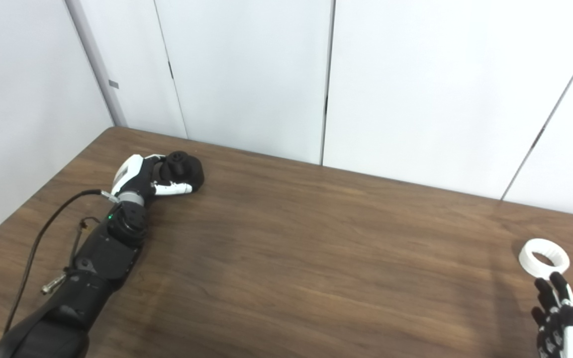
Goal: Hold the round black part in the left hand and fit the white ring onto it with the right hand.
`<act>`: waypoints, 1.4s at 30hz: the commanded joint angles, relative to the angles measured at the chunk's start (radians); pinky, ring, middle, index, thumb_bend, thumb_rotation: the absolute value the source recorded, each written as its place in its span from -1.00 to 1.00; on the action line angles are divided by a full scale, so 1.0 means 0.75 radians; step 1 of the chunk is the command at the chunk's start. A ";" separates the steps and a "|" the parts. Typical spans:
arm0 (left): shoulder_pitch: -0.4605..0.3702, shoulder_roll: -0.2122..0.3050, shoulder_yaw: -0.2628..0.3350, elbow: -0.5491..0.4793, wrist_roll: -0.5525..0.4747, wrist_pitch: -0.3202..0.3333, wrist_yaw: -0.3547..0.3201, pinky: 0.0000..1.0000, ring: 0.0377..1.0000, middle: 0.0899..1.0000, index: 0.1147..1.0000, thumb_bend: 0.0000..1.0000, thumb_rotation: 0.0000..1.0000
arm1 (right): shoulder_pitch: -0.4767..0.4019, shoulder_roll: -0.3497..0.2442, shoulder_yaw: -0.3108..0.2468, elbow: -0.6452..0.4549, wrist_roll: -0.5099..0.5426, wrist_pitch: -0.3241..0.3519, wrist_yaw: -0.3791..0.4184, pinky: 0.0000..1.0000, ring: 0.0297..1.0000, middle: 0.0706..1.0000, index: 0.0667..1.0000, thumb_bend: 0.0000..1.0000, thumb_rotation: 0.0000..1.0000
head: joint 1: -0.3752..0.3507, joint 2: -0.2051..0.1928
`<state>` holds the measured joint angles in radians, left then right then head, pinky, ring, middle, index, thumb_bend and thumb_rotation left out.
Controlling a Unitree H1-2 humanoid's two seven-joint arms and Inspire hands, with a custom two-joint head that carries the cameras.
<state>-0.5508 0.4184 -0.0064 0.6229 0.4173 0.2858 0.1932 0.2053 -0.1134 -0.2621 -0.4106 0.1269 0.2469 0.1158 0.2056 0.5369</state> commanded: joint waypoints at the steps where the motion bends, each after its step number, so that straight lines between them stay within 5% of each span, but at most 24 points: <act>1: -0.085 0.027 -0.003 0.001 0.005 -0.044 0.043 1.00 0.94 0.81 0.53 1.00 -0.37 | 0.136 0.013 0.021 -0.056 -0.007 -0.023 -0.013 1.00 1.00 0.90 0.97 0.39 1.00 | 0.002 0.001; 15: -0.080 0.033 -0.030 0.010 0.016 -0.046 0.052 1.00 0.95 0.81 0.50 1.00 -0.38 | 0.136 0.014 0.023 -0.054 -0.029 -0.029 -0.014 1.00 1.00 0.90 0.97 0.37 1.00 | 0.004 0.002; 26: -0.087 0.038 -0.078 0.013 0.092 0.022 0.107 1.00 0.91 0.71 0.10 1.00 -0.45 | 0.138 0.010 0.018 -0.054 -0.016 -0.032 -0.007 1.00 1.00 0.90 0.98 0.35 1.00 | 0.011 0.007; 30: -0.091 0.021 -0.055 0.036 0.071 -0.014 0.166 1.00 0.88 0.64 -0.05 1.00 -0.58 | 0.136 0.008 0.017 -0.051 -0.008 -0.037 -0.003 1.00 1.00 0.92 0.99 0.34 1.00 | 0.012 0.008; 31: -0.091 0.017 -0.049 0.039 0.065 -0.024 0.179 1.00 0.88 0.62 -0.09 0.97 -0.63 | 0.136 0.008 0.016 -0.052 -0.007 -0.036 -0.003 1.00 1.00 0.91 0.99 0.35 1.00 | 0.012 0.008; 32: -0.091 0.015 -0.046 0.044 0.063 -0.033 0.191 1.00 0.88 0.62 -0.13 0.43 -0.76 | 0.136 0.007 0.017 -0.052 -0.008 -0.035 -0.004 1.00 1.00 0.91 0.99 0.35 1.00 | 0.011 0.011; 34: -0.090 0.011 -0.039 0.053 0.058 -0.056 0.215 1.00 0.87 0.59 -0.16 0.15 -0.84 | 0.136 0.005 0.017 -0.052 -0.009 -0.036 -0.004 1.00 1.00 0.92 0.99 0.36 1.00 | 0.012 0.011; 42: -0.085 0.003 -0.031 0.090 0.042 -0.137 0.267 1.00 0.82 0.49 -0.18 0.05 -0.90 | 0.134 0.007 0.015 -0.051 -0.010 -0.035 -0.007 1.00 0.99 0.90 0.97 0.34 1.00 | 0.011 0.014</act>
<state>-0.5648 0.4040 -0.0364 0.6988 0.4442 0.2189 0.3576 0.2059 -0.1132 -0.2596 -0.4109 0.1096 0.2468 0.1148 0.2132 0.5461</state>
